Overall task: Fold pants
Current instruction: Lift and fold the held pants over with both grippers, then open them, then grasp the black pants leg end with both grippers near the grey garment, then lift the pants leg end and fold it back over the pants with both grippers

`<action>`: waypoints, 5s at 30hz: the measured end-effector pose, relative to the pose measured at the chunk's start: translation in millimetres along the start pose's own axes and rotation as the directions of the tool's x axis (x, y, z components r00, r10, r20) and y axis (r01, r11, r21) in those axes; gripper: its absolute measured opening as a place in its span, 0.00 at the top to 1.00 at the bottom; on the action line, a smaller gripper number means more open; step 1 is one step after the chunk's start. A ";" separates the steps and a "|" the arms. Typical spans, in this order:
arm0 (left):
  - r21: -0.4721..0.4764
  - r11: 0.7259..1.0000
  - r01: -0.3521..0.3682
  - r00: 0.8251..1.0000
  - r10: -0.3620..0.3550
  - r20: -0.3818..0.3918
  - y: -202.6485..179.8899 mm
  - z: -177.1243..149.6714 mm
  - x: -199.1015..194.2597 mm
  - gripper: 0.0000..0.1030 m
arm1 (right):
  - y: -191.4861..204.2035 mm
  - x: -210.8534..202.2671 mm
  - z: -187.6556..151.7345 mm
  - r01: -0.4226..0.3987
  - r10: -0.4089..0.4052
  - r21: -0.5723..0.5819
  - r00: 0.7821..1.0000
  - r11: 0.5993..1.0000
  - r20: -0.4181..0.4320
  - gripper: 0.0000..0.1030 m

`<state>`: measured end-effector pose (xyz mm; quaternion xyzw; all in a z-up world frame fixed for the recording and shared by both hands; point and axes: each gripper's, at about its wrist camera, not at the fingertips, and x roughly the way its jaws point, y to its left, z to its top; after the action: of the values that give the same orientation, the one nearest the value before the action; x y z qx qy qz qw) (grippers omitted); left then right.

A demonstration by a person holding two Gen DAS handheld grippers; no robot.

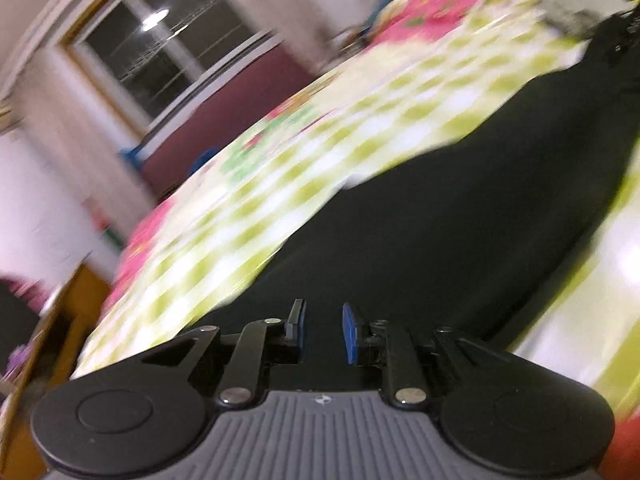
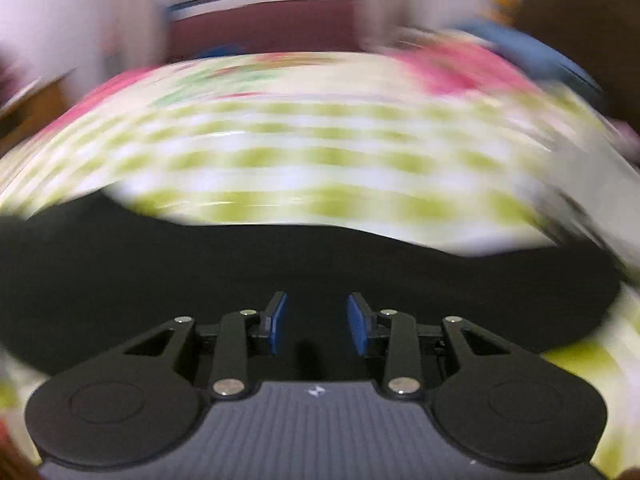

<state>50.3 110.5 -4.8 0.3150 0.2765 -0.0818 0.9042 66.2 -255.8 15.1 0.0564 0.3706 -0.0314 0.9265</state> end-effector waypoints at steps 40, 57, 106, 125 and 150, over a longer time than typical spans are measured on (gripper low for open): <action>0.289 0.860 0.420 0.875 -0.468 0.120 -213.9 168.0 24.6 0.58 | -192.3 16.3 -46.8 -0.215 0.150 0.701 0.977 0.680 0.155 0.85; 0.306 0.856 0.417 0.874 -0.470 0.125 -217.4 175.6 24.4 0.58 | -207.7 9.1 -55.8 -0.348 0.210 0.729 0.937 0.589 0.278 0.61; 0.201 0.810 0.550 0.819 -0.571 0.061 -240.8 182.9 38.5 0.56 | -206.0 28.8 -16.9 -0.368 0.198 0.740 0.929 0.563 0.312 0.92; -0.152 0.945 0.289 0.954 -0.273 0.120 -39.5 53.6 7.2 0.50 | 102.9 12.6 68.1 -0.525 0.516 0.079 0.850 0.848 0.105 0.92; -0.555 0.831 0.027 0.996 0.026 0.089 111.9 -87.0 -10.0 0.49 | 399.0 28.8 4.5 -0.644 0.638 -0.400 0.751 0.652 -0.170 0.92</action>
<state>39.0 251.9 3.1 0.0344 0.2461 -0.0127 0.9685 130.0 138.8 30.9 -0.0245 0.3306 0.3812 0.8630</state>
